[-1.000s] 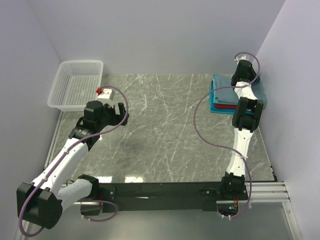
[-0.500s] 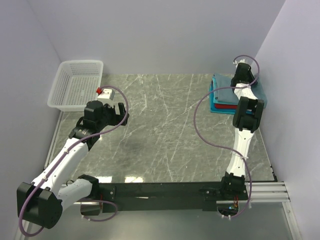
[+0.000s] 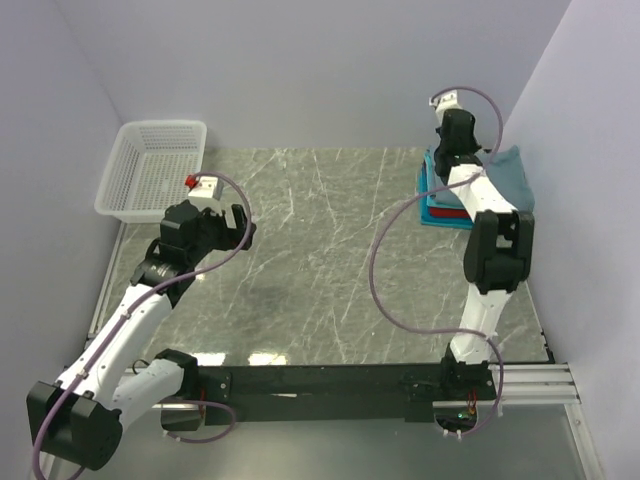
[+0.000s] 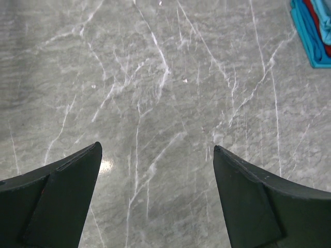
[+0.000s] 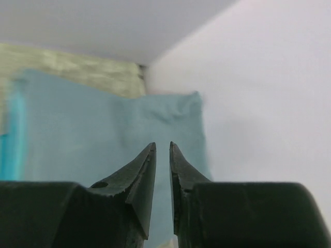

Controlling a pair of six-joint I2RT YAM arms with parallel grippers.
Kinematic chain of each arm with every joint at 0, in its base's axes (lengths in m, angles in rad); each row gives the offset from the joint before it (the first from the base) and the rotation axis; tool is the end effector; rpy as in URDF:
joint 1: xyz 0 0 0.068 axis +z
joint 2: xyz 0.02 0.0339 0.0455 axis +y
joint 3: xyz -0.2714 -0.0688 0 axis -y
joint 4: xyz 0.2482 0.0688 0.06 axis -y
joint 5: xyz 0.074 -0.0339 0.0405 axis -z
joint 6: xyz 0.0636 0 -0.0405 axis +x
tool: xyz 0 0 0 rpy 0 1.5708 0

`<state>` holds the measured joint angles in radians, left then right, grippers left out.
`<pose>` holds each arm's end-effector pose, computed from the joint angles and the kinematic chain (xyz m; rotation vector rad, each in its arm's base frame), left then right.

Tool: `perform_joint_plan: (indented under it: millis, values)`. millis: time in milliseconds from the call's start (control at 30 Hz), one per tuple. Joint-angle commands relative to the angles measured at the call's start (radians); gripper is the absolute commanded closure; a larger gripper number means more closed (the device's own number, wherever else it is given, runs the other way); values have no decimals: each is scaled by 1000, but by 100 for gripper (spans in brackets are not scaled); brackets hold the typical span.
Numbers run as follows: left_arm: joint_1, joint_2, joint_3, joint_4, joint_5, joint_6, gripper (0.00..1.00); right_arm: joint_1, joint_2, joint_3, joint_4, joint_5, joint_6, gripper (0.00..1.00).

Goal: Fold and stack the t-shirts
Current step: Reset both grippers

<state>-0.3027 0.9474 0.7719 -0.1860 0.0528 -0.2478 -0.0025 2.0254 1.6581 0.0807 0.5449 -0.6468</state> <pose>0.2329 -0.0763 0.3010 0.0893 1.9524 -0.4166 0.5154 -0.0343 0.2879 -0.2230 1.9112 -0.9480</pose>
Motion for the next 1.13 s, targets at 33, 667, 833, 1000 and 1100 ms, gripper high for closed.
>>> perform_joint_plan:
  millis: [33,667,833,1000,1100]
  values:
    - [-4,-61,7,20,-44,-14,5,25,-275,-121,-193,-231,220,74]
    - [218,-286,-49,-43,-50,-85,0,-60,-1261,-770,-280,-627,688,21]
    - [217,-335,-74,-36,-50,-79,0,-60,-1373,-842,-271,-450,728,15]
    - [217,-320,-68,-46,-41,-79,1,-60,-1438,-912,-245,-382,711,17]
    - [217,-323,-69,-46,-44,-79,1,-60,-1458,-928,-243,-388,701,15]
